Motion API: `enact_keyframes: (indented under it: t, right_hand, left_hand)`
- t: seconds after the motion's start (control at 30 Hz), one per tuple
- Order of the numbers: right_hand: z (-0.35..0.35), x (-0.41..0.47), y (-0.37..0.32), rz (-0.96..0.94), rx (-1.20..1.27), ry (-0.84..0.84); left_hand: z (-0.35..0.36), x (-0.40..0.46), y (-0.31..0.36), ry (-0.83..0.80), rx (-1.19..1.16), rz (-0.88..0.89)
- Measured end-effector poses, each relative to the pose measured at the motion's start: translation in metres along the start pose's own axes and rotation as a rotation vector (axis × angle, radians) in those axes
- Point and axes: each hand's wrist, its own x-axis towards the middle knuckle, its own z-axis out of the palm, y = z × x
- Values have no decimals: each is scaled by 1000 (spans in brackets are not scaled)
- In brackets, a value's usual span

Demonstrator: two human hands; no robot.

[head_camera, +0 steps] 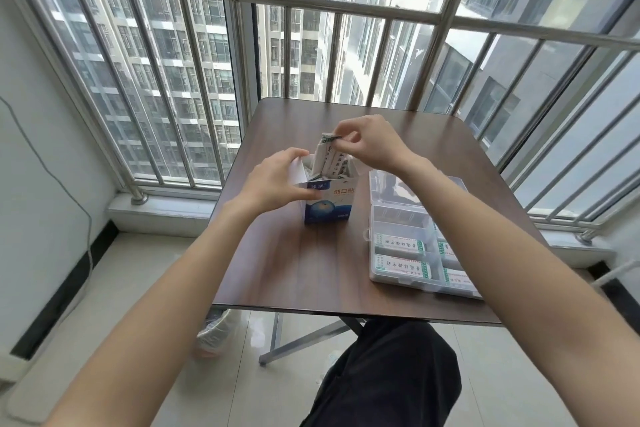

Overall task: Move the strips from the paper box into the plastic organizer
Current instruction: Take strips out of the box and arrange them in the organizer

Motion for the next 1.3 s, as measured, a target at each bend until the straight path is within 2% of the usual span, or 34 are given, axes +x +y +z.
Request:
enact_keyframes:
  t: [0.17,0.2,0.33,0.43,0.53,0.67,0.77,0.87,0.93,1.03,1.2,1.3]
  right_hand:
    - [-9,0,8,76,222,26]
    - [-10,0,9,81,241,12]
    - [-7,-4,8,77,263,-34]
    - [-4,-5,7,64,231,-46]
    - [-6,-5,11,89,244,34]
    - [-13,-10,19,181,428,172]
    - [-16,-18,22,213,532,249]
    - [-22,-28,23,212,623,265]
    - [-27,-37,22,189,649,233]
    - [-39,-50,17,145,685,193]
    - [-64,-83,23,124,753,257]
    - [-67,-106,36,175,761,285]
  left_hand:
    - [-4,1,3,-48,30,8]
    - [-4,1,4,-22,26,18]
    - [-4,5,15,252,-15,152]
    - [-1,11,22,308,80,188]
    - [3,16,19,301,113,127]
    - [4,15,12,236,112,49]
    - [-4,15,13,253,6,61]
    - [-15,13,28,277,-158,147]
    - [-22,13,45,193,-245,201]
    - [-25,15,75,-31,-280,253]
    - [-2,10,117,-430,-515,224]
    - [25,5,126,-499,-734,168]
